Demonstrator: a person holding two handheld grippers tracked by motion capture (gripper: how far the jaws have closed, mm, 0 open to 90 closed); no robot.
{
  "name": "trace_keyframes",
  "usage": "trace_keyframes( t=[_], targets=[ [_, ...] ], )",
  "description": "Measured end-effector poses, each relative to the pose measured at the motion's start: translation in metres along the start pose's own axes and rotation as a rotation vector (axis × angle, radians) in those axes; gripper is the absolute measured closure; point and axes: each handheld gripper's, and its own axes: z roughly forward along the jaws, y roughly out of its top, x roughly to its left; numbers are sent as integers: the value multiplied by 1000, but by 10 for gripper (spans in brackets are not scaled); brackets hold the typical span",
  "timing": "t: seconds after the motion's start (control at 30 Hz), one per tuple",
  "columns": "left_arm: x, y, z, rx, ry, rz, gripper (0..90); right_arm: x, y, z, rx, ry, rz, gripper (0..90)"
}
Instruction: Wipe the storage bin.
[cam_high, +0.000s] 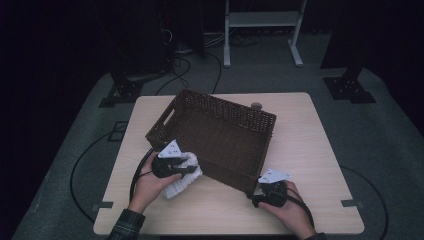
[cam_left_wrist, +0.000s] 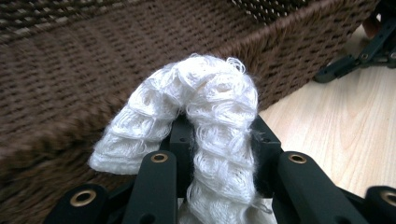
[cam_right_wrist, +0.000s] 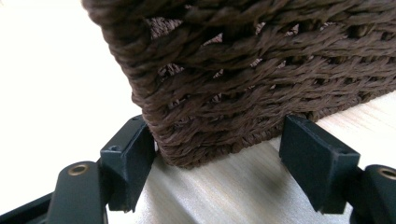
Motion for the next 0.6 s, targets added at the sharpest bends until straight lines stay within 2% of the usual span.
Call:
trace_keyframes(
  t=[0.13, 0.37, 0.6],
  targets=[
    [-2, -2, 10, 43, -1, 15, 683, 0, 0, 0, -1, 0, -1, 264],
    [-1, -8, 21, 66, -15, 2, 684, 0, 0, 0, 0, 0, -1, 264],
    [0, -13, 32, 114, -15, 4, 684, 0, 0, 0, 0, 0, -1, 264]
  ],
)
